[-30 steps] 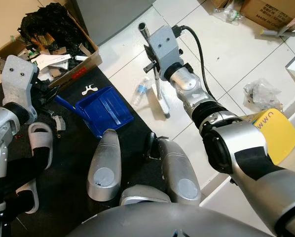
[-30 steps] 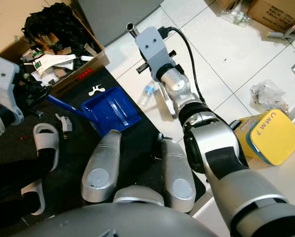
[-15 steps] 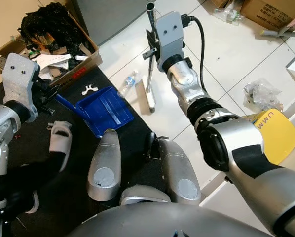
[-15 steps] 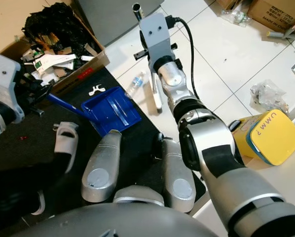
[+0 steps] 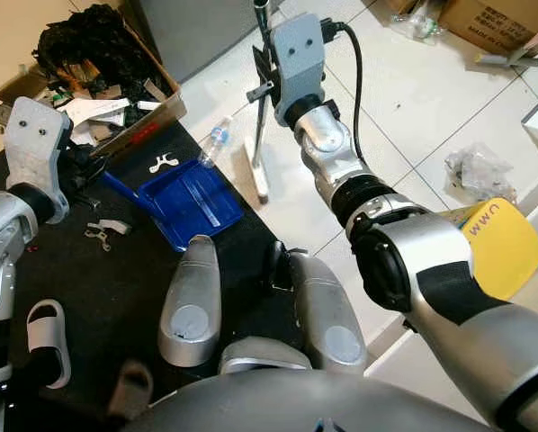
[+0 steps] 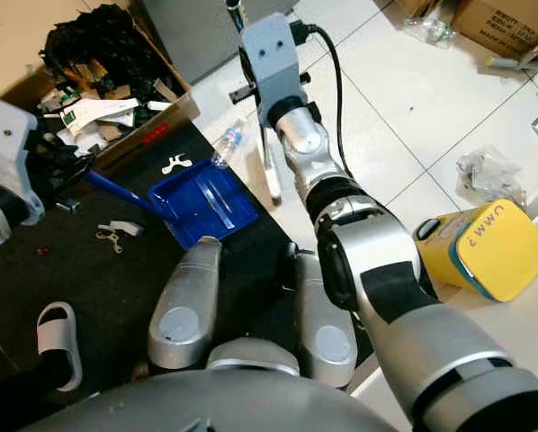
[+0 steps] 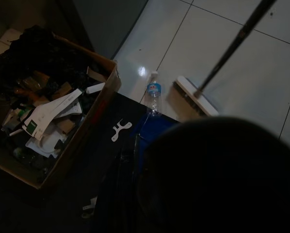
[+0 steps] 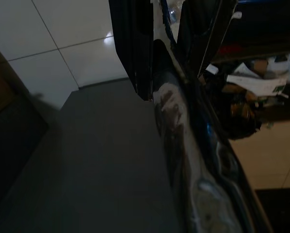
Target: Sweep floor
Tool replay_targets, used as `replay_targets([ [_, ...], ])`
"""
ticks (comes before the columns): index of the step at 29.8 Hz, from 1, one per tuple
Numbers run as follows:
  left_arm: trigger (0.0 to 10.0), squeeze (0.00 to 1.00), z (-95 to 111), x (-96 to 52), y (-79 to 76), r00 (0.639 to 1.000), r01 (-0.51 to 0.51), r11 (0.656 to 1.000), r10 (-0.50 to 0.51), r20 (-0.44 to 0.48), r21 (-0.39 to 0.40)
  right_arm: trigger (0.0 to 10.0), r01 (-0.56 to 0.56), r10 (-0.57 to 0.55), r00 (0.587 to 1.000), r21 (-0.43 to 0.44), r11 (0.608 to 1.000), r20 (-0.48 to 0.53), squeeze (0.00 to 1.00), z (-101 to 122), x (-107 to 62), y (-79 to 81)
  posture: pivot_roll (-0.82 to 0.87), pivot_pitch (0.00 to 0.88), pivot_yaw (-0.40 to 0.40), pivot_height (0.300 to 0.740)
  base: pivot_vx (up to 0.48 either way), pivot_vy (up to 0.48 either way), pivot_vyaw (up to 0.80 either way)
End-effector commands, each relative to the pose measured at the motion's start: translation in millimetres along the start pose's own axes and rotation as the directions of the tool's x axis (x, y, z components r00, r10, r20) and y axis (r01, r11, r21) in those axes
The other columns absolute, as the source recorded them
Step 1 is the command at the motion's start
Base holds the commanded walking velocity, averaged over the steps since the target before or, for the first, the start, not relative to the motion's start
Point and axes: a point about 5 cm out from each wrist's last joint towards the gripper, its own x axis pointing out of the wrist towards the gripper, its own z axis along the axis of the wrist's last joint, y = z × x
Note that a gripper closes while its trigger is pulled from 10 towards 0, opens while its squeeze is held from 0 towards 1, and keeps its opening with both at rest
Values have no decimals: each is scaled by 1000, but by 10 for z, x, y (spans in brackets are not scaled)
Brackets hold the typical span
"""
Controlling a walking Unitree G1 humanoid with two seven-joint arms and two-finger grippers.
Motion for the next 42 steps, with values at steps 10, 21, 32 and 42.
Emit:
replay_targets([
  [10, 10000, 0, -180, 9, -98, 996, 42, 998, -46, -71, -46, 10000, -58, 53, 994, 55, 997, 91, 0, 207, 111, 250, 496, 271, -67, 740, 0, 0, 0],
  [21, 10000, 0, -186, 2, -106, 996, 43, 998, -46, -72, -49, 10000, -126, 115, 986, 83, 989, 117, 0, 260, 132, 415, 497, 275, -71, 740, 0, 0, 0],
  [32, 10000, 0, -192, -3, -116, 997, 40, 998, -44, -71, -52, 10000, -119, 112, 986, 52, 992, 121, 0, 286, 146, 417, 499, 276, -73, 740, 0, 0, 0],
  [42, 10000, 0, -192, 8, -123, 996, 46, 998, -50, -71, -52, 10000, -15, 18, 993, -21, 1000, 117, 0, 307, 157, 137, 489, 277, -71, 740, 0, 0, 0],
])
